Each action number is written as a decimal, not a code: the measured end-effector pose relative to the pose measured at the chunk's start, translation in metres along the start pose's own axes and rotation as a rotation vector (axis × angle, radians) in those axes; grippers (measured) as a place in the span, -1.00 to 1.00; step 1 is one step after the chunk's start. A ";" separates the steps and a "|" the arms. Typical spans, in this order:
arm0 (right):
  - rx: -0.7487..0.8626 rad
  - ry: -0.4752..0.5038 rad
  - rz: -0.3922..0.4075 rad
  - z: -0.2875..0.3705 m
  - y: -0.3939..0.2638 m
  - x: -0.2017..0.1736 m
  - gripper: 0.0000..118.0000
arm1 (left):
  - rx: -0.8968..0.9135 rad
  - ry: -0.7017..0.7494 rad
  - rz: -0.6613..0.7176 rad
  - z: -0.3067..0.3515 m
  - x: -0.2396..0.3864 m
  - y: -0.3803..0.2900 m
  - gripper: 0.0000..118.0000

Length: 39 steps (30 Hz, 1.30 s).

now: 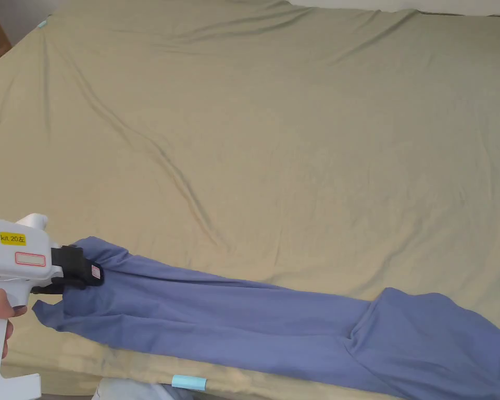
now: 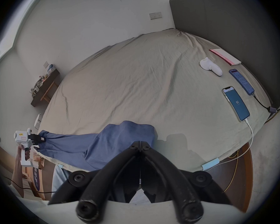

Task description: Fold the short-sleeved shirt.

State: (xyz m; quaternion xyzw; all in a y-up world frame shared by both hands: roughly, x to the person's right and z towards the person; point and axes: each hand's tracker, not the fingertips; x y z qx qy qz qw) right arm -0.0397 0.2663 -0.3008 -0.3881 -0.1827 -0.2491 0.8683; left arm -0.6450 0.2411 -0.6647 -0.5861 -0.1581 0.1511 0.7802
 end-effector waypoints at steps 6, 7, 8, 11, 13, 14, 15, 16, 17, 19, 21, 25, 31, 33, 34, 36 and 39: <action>0.000 0.022 -0.022 0.001 -0.003 0.006 -1.00 | 0.091 0.238 -0.226 0.015 0.098 -0.031 -0.94; 0.000 0.027 -0.025 0.001 -0.005 0.007 -1.00 | 0.087 0.249 -0.267 0.020 0.132 -0.048 -0.94; -0.001 0.034 -0.027 0.000 -0.007 0.011 -1.00 | 0.084 0.258 -0.295 0.019 0.152 -0.057 -0.94; 0.005 0.040 -0.033 0.003 -0.013 0.016 -1.00 | 0.087 0.290 -0.416 0.007 0.200 -0.080 -0.94; 0.010 0.042 -0.038 0.004 -0.018 0.022 -1.00 | 0.093 0.340 -0.520 -0.009 0.241 -0.101 -0.93; 0.009 0.043 -0.043 0.004 -0.021 0.024 -1.00 | 0.111 0.380 -0.564 -0.021 0.259 -0.113 -0.94; 0.008 0.048 -0.050 0.005 -0.023 0.026 -1.00 | 0.113 0.407 -0.603 -0.038 0.272 -0.119 -0.94; 0.005 0.055 -0.060 0.005 -0.025 0.031 -1.00 | 0.087 0.420 -0.639 -0.053 0.286 -0.128 -0.94; 0.004 0.061 -0.076 0.005 -0.028 0.035 -1.00 | 0.061 0.403 -0.642 -0.066 0.298 -0.136 -0.94; -0.002 0.066 -0.096 0.006 -0.033 0.042 -1.00 | 0.040 0.358 -0.673 -0.089 0.324 -0.156 -0.94; -0.006 0.059 -0.128 0.006 -0.037 0.048 -1.00 | 0.049 0.374 -0.738 -0.117 0.349 -0.180 -0.75; -0.008 0.050 -0.190 0.010 -0.040 0.059 -1.00 | -0.101 0.162 -0.714 -0.149 0.374 -0.207 0.89; -0.004 0.044 -0.211 0.014 -0.037 0.061 -1.00 | -0.054 -0.007 -0.519 -0.076 0.342 -0.169 -0.43; -0.003 0.053 -0.215 0.011 -0.035 0.061 -1.00 | -0.018 -0.003 -0.529 -0.045 0.317 -0.151 -1.00; -0.007 0.069 -0.217 0.009 -0.034 0.060 -1.00 | 0.071 0.071 -0.491 -0.032 0.301 -0.141 -1.00; -0.008 0.085 -0.217 0.004 -0.032 0.057 -1.00 | 0.137 0.334 -0.546 -0.029 0.278 -0.127 -1.00; -0.014 0.105 -0.208 -0.003 -0.031 0.051 -1.00 | 0.145 0.639 -0.529 -0.062 0.246 -0.092 -1.00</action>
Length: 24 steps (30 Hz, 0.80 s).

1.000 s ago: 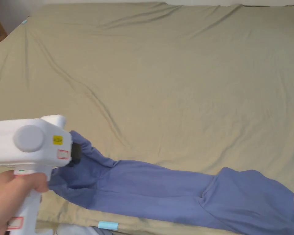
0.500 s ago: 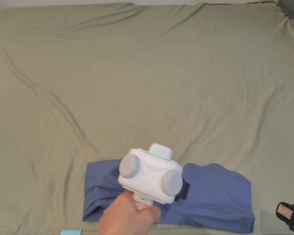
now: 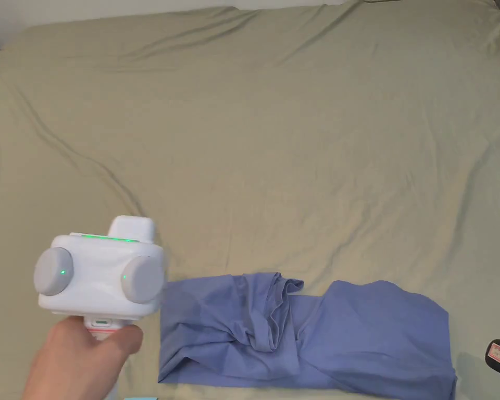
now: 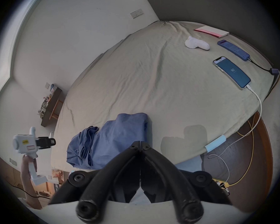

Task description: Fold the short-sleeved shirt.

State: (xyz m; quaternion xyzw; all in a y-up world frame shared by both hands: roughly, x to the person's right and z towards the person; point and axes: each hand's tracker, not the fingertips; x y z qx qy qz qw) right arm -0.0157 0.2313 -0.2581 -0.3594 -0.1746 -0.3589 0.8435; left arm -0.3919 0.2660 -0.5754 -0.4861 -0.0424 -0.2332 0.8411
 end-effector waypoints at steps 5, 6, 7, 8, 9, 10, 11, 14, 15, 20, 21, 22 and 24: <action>-0.024 0.023 -0.002 -0.005 -0.010 -0.006 -1.00 | -0.008 0.120 -0.240 -0.033 0.080 -0.009 -1.00; -0.027 0.027 -0.006 -0.005 -0.012 -0.005 -1.00 | -0.023 0.159 -0.320 -0.040 0.115 -0.018 -1.00; -0.031 0.029 -0.012 -0.005 -0.014 -0.004 -1.00 | -0.045 0.157 -0.387 -0.041 0.149 -0.031 -1.00; -0.034 0.023 -0.020 -0.004 -0.016 -0.003 -1.00 | -0.027 0.117 -0.435 -0.031 0.183 -0.043 -1.00; -0.030 0.017 -0.027 0.000 -0.018 -0.004 -1.00 | -0.027 0.065 -0.483 -0.024 0.218 -0.060 -1.00; -0.027 0.012 -0.040 0.002 -0.019 -0.003 -1.00 | -0.008 0.026 -0.559 -0.016 0.254 -0.078 -1.00; -0.027 0.010 -0.056 0.005 -0.020 -0.001 -1.00 | 0.088 0.240 -0.692 -0.005 0.284 -0.097 -1.00; -0.019 0.012 -0.079 0.016 -0.020 0.005 -1.00 | 0.174 -0.108 -0.561 0.053 0.293 -0.083 -1.00; -0.021 0.010 -0.079 0.018 -0.019 0.006 -1.00 | 0.175 -0.239 -0.551 0.064 0.283 -0.073 -1.00; 0.003 -0.030 -0.053 0.029 -0.009 -0.002 -1.00 | 0.130 -0.561 -0.281 0.074 0.201 -0.042 -1.00; 0.008 -0.024 -0.052 0.031 -0.008 -0.008 -1.00 | 0.098 -0.643 -0.191 0.066 0.168 -0.034 -1.00; 0.012 -0.018 -0.047 0.031 -0.006 -0.011 -1.00 | 0.048 -0.715 -0.103 0.056 0.134 -0.027 -1.00; 0.011 -0.017 -0.023 0.026 -0.003 -0.021 -1.00 | -0.014 -0.822 0.095 0.024 0.062 -0.023 -1.00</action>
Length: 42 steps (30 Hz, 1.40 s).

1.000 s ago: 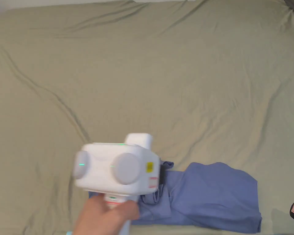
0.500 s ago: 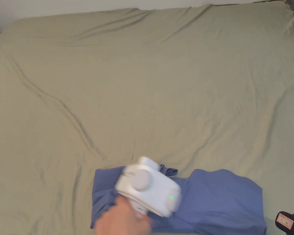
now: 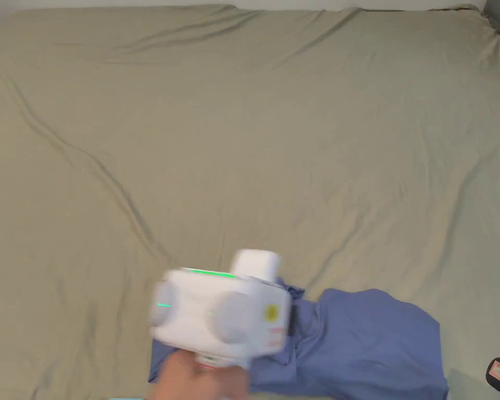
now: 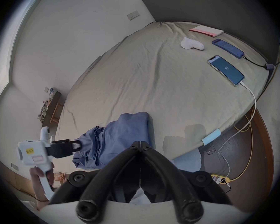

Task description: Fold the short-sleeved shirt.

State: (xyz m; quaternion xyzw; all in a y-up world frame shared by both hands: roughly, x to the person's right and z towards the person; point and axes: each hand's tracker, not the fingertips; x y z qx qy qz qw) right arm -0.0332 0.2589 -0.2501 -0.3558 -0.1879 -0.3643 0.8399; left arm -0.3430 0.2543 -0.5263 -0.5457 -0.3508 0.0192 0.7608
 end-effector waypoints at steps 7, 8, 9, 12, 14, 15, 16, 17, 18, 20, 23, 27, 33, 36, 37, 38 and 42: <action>-0.060 0.009 0.066 -0.026 0.004 -0.039 -1.00 | 0.000 0.106 0.105 0.039 -0.169 -0.010 -1.00; -0.063 0.004 0.070 -0.029 0.004 -0.044 -1.00 | 0.006 0.061 0.160 0.037 -0.183 -0.012 -1.00; -0.067 0.002 0.077 -0.033 0.010 -0.035 -1.00 | 0.028 -0.036 0.218 0.036 -0.197 -0.014 -1.00; -0.073 -0.004 0.088 -0.034 0.009 -0.042 -1.00 | -0.031 -0.197 0.269 0.021 -0.216 -0.016 0.65; -0.082 -0.007 0.090 -0.038 0.006 -0.046 -1.00 | -0.045 -0.281 0.301 0.007 -0.221 -0.023 0.92; -0.085 -0.014 0.096 -0.038 0.006 -0.047 -1.00 | -0.068 -0.309 0.319 -0.003 -0.225 -0.026 0.91; -0.086 -0.019 0.103 -0.038 0.005 -0.048 -1.00 | -0.074 -0.323 0.329 -0.003 -0.213 -0.020 0.91; -0.090 -0.026 0.107 -0.039 0.003 -0.049 -1.00 | -0.083 -0.340 0.337 -0.010 -0.213 -0.021 0.90; -0.093 -0.029 0.107 -0.038 0.003 -0.049 -1.00 | -0.051 -0.366 0.355 -0.012 -0.214 -0.022 0.91; -0.095 -0.030 0.107 -0.037 0.002 -0.049 -1.00 | -0.005 -0.523 0.414 -0.008 -0.233 -0.018 0.89; -0.106 -0.032 0.109 -0.040 0.002 -0.047 -1.00 | -0.105 -0.589 0.478 -0.033 -0.226 -0.017 0.62; -0.100 -0.029 0.104 -0.037 0.000 -0.048 -1.00 | -0.102 -0.549 0.460 -0.037 -0.220 -0.010 -0.26; -0.098 -0.022 0.111 -0.035 -0.003 -0.047 -1.00 | -0.072 -0.357 0.331 -0.022 -0.205 -0.008 -0.74; -0.097 -0.019 0.103 -0.035 -0.004 -0.044 -1.00 | -0.067 -0.289 0.310 -0.010 -0.203 -0.008 -0.74; -0.096 -0.020 0.104 -0.035 -0.004 -0.044 -1.00 | -0.053 -0.249 0.325 -0.004 -0.205 -0.008 -0.74; -0.095 -0.020 0.102 -0.035 -0.004 -0.044 -1.00 | -0.051 -0.223 0.342 0.002 -0.209 -0.007 -0.74; -0.088 -0.006 0.095 -0.032 -0.004 -0.041 -1.00 | -0.034 -0.223 0.377 0.031 -0.238 -0.007 -0.74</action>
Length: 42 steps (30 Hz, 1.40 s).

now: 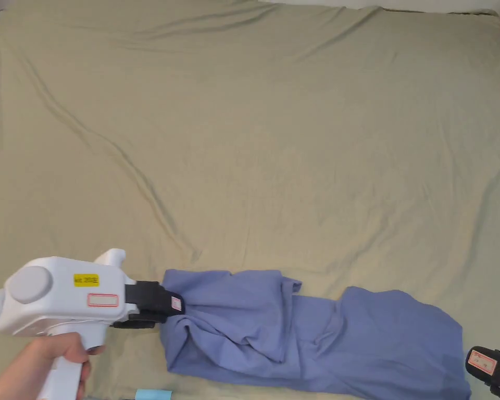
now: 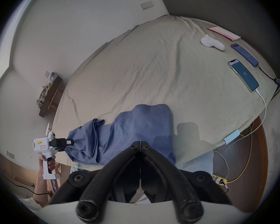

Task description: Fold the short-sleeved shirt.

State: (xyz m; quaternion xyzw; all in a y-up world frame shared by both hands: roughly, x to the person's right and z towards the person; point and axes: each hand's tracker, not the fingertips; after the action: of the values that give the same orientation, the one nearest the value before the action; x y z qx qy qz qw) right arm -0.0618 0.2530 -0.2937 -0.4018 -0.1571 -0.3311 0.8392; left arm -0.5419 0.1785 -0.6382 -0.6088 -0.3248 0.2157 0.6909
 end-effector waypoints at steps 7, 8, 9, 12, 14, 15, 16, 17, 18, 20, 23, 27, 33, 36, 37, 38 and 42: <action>0.009 0.021 -0.008 -0.003 0.000 0.002 -1.00 | 0.078 0.180 0.003 0.068 0.010 0.006 -0.75; 0.010 0.023 -0.011 -0.003 -0.001 0.002 -1.00 | 0.084 0.213 -0.009 0.077 0.011 0.007 -0.75; 0.007 0.028 -0.011 -0.004 -0.002 0.003 -1.00 | 0.088 0.248 -0.029 0.086 0.013 0.009 -0.75; 0.004 0.032 -0.015 -0.006 -0.004 0.004 -1.00 | 0.105 0.388 -0.109 0.102 0.043 0.008 -0.75; 0.002 0.035 -0.022 -0.007 -0.004 0.006 -1.00 | 0.095 0.451 -0.170 0.099 0.062 0.009 -0.75; 0.003 0.037 -0.024 -0.007 -0.004 0.005 -1.00 | 0.096 0.477 -0.198 0.095 0.077 0.006 -0.75; 0.001 0.042 -0.027 -0.008 -0.005 0.006 -1.00 | 0.096 0.501 -0.238 0.089 0.093 0.002 -0.75; 0.000 0.045 -0.032 -0.009 -0.005 0.007 -1.00 | 0.083 0.563 -0.258 0.080 0.110 -0.002 -0.75; 0.001 0.049 -0.036 -0.008 -0.006 0.008 -1.00 | 0.088 0.608 -0.293 0.071 0.130 -0.010 -0.75; 0.003 0.062 -0.037 -0.007 -0.008 0.012 -1.00 | 0.105 0.660 -0.365 0.050 0.161 -0.023 -0.75; 0.008 0.057 -0.034 -0.007 -0.011 0.020 -1.00 | 0.111 0.697 -0.460 0.017 0.201 -0.041 -0.75; 0.007 0.063 -0.054 -0.005 -0.013 0.035 -1.00 | 0.055 0.734 -0.612 -0.040 0.254 -0.070 -0.75; 0.005 0.051 -0.103 0.000 -0.020 0.057 -1.00 | -0.019 0.865 -0.862 -0.163 0.306 -0.127 -0.69; -0.003 0.017 -0.103 0.006 -0.025 0.064 -1.00 | -0.125 0.560 -0.741 -0.201 0.322 -0.136 1.00; -0.004 0.007 -0.105 0.009 -0.025 0.066 -1.00 | -0.126 0.442 -0.737 -0.201 0.333 -0.142 0.90; 0.000 0.003 -0.106 0.013 -0.026 0.068 -1.00 | -0.103 0.434 -0.685 -0.193 0.338 -0.143 0.88; 0.013 -0.020 -0.109 0.021 -0.022 0.071 -1.00 | -0.138 0.312 -0.648 -0.169 0.335 -0.132 0.81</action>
State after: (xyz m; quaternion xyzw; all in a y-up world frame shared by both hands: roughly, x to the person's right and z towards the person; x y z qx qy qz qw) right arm -0.0250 0.2290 -0.2303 -0.3906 -0.1891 -0.3714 0.8208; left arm -0.2016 0.2702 -0.4543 -0.5451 -0.4051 -0.1322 0.7220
